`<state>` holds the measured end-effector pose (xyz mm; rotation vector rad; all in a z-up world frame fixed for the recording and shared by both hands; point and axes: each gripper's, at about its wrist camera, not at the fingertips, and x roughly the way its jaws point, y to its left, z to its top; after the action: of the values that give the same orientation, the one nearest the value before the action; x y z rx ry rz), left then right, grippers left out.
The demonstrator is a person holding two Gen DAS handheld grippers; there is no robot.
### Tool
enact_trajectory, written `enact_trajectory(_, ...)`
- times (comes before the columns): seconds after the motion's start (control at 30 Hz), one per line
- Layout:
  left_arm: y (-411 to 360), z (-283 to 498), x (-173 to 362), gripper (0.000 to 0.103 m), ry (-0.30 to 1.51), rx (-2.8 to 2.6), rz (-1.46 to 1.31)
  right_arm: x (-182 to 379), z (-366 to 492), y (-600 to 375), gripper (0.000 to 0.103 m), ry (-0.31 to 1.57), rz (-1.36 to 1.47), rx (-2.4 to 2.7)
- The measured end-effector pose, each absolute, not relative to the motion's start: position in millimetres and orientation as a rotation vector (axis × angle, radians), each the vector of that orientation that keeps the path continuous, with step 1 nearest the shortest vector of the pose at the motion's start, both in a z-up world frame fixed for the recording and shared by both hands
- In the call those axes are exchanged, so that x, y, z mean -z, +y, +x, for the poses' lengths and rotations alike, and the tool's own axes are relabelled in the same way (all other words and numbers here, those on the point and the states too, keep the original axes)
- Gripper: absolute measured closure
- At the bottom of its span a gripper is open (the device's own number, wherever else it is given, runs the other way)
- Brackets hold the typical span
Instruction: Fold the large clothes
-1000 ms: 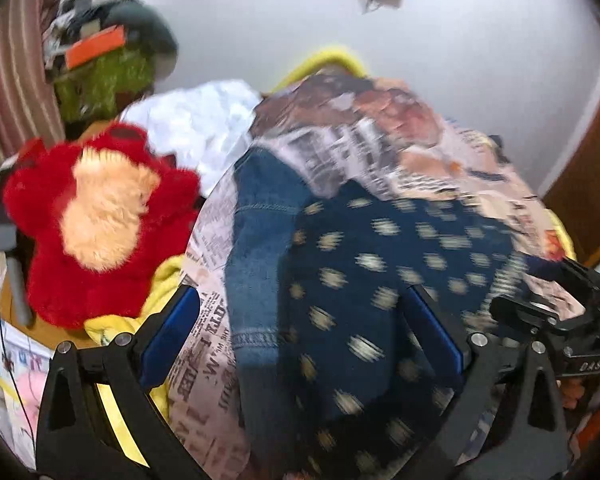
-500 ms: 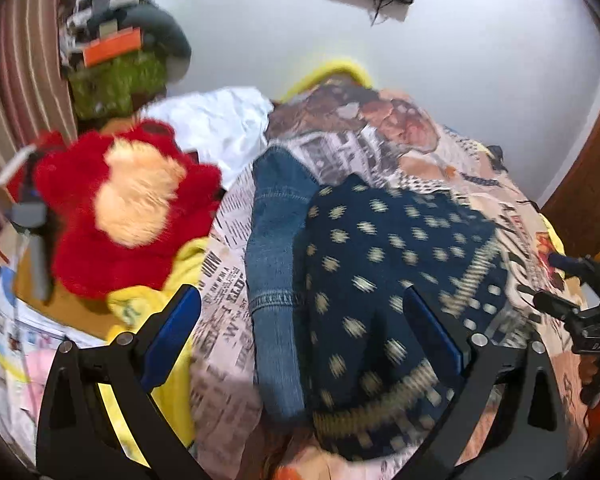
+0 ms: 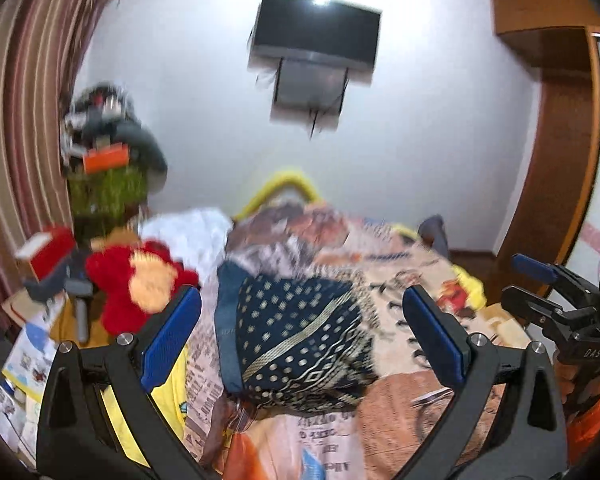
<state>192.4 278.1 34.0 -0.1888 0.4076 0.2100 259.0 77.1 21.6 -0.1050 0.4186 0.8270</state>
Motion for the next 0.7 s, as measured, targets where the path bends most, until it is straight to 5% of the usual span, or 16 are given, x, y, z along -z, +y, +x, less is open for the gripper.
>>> enact_trajectory(0.3,202.7,101.1,-74.4,0.000,0.209,-0.243,-0.091,-72.3,159.3,30.2,0.013,0.241,-0.015,-0.826)
enact_trajectory(0.7,167.2,49.2,-61.1,0.000,0.160,-0.280,-0.102,-66.2,96.6,-8.7,0.012,0.207,0.012,-0.758)
